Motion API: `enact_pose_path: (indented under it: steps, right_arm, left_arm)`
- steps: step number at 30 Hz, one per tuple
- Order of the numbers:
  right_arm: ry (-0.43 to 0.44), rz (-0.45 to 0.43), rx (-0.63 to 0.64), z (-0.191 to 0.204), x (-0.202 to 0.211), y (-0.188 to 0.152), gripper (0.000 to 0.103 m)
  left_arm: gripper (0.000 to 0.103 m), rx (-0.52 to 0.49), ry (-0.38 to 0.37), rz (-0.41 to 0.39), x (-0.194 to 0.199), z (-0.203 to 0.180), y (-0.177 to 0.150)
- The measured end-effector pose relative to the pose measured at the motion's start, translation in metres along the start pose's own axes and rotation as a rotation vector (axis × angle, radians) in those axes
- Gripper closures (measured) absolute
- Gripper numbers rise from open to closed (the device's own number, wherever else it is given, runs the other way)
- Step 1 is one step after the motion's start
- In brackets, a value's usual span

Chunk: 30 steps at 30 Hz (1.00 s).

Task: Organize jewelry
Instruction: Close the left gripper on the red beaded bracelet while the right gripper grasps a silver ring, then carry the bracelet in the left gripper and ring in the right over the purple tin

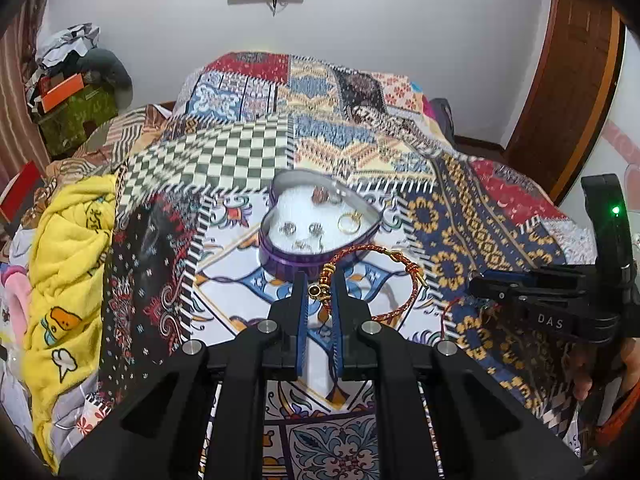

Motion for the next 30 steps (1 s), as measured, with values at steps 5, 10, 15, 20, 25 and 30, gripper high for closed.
enact_pose_path:
  steps: [5,10,15,20,25,30]
  right_arm:
    - [0.009,-0.047,0.006,0.004,0.019,0.005,0.084]
    - [0.019,-0.102,0.025,0.014,0.041,0.011,0.084]
    - [0.044,-0.159,0.050,0.028,0.061,0.021,0.084]
    - [0.069,-0.205,0.070,0.043,0.073,0.031,0.084]
    - [0.093,-0.235,0.091,0.056,0.077,0.044,0.084]
    - [0.096,-0.248,0.114,0.068,0.075,0.054,0.084]
  left_arm:
    - [0.094,-0.001,0.003,-0.037,0.015,0.000,0.008]
    - [0.094,0.000,0.003,-0.067,0.026,-0.002,0.013]
    - [0.094,0.002,0.001,-0.088,0.034,-0.002,0.017]
    - [0.094,0.005,0.010,-0.116,0.041,0.000,0.024]
    - [0.094,0.015,0.019,-0.137,0.044,0.005,0.032]
    - [0.094,0.027,0.027,-0.150,0.042,0.012,0.040]
Point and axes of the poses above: each gripper's, at about its wrist camera, not at the fingertips, and x roughly against the way its jaws point, z to its left, y to its top, the point moved 4 cm from there along -x, roughly the way its jaws point, and after that the axes turned 10 degrees about z, right-handed, at the moved point
